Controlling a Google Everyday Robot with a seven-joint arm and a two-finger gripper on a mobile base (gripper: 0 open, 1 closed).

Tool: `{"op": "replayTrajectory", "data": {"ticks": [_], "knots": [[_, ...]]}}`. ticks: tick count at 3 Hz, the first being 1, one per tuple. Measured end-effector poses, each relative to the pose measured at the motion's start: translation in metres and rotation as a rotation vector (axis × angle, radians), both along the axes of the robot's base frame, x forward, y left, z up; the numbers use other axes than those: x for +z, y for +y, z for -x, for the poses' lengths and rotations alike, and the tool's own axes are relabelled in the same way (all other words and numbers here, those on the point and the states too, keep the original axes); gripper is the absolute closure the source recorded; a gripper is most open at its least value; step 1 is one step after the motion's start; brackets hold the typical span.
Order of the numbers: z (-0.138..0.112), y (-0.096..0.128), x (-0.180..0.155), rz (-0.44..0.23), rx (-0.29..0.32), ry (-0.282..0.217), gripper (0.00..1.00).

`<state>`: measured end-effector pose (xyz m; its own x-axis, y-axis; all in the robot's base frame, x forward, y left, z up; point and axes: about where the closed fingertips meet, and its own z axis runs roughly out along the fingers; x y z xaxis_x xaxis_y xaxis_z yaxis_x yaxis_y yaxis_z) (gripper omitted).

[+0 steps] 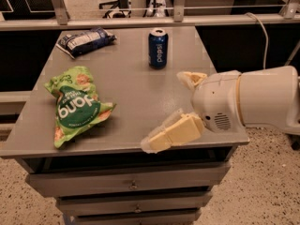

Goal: Move green rice chip bag near blue chip bag

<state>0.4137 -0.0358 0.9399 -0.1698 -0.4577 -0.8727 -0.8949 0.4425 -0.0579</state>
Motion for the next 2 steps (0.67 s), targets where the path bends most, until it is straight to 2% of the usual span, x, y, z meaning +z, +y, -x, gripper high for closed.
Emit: {"op": "replayTrajectory", "data": {"ticks": [1, 2], "knots": [[-0.010, 0.030, -0.024, -0.077, -0.015, -0.010, 0.00], [-0.038, 0.074, -0.040, -0.160, 0.016, -0.065, 0.00]]}}
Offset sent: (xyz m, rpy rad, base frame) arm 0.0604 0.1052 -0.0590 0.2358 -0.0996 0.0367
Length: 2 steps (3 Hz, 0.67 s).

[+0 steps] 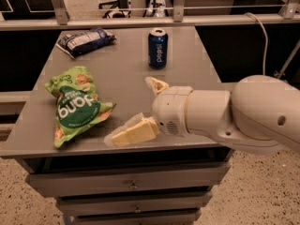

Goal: Move green rice chip bag near blue chip bag

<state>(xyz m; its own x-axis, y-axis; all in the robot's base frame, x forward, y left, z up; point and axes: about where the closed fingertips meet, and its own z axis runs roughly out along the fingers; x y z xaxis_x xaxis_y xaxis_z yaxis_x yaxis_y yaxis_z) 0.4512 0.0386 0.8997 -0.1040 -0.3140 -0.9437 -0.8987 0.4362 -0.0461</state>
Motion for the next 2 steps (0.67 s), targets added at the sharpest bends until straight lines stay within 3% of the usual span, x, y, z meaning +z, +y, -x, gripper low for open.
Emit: {"op": "replayTrajectory", "data": {"ticks": [1, 2], "knots": [[-0.013, 0.034, -0.003, -0.028, 0.052, -0.025, 0.00], [-0.021, 0.067, -0.015, -0.013, 0.048, -0.007, 0.00]]}}
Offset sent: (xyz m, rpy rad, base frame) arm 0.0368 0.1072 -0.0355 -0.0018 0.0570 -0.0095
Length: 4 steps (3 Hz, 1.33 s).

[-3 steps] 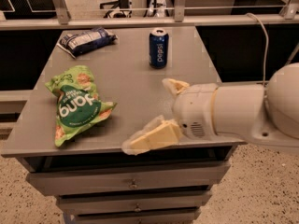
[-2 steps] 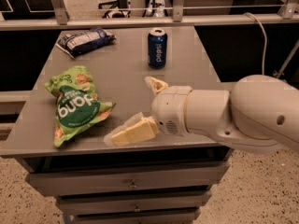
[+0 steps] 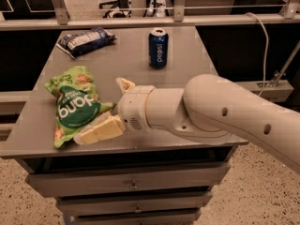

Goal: Move green rice chip bag near blue chip bag

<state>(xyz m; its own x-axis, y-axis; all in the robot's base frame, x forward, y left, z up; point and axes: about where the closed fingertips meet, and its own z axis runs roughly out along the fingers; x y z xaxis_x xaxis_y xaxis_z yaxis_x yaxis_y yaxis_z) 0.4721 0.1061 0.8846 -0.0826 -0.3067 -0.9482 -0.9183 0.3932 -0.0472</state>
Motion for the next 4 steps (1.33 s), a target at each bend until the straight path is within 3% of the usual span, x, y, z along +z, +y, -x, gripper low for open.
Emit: {"op": "replayTrajectory", "data": {"ticks": [2, 3, 4], "knots": [[-0.007, 0.040, -0.025, 0.010, -0.033, 0.043, 0.00], [-0.009, 0.051, -0.031, 0.009, -0.020, 0.042, 0.17], [-0.012, 0.058, -0.032, 0.007, -0.017, 0.039, 0.48]]}}
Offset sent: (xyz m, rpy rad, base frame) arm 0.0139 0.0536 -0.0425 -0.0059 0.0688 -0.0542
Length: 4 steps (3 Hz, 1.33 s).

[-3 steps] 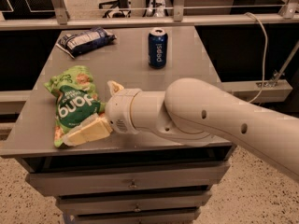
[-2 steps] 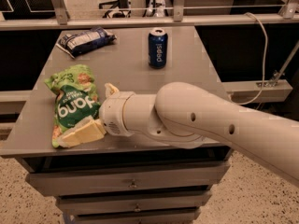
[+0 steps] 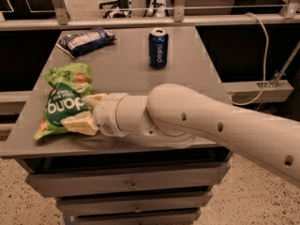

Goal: Move green rice chip bag near blue chip bag

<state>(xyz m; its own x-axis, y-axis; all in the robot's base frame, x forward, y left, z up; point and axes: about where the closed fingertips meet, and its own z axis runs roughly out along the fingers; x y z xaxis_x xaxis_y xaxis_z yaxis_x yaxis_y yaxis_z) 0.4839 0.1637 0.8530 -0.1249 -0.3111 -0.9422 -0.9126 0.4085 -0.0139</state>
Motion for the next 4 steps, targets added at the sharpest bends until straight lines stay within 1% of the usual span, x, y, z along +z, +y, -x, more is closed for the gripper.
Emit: {"op": "replayTrajectory", "data": {"ticks": [1, 2, 3, 4], "knots": [[-0.004, 0.002, 0.002, -0.006, -0.008, -0.005, 0.71], [-0.014, 0.007, 0.015, -0.032, -0.049, -0.035, 1.00], [-0.025, 0.012, 0.026, -0.046, -0.106, -0.067, 1.00], [-0.039, 0.015, 0.037, -0.061, -0.181, -0.104, 1.00]]}}
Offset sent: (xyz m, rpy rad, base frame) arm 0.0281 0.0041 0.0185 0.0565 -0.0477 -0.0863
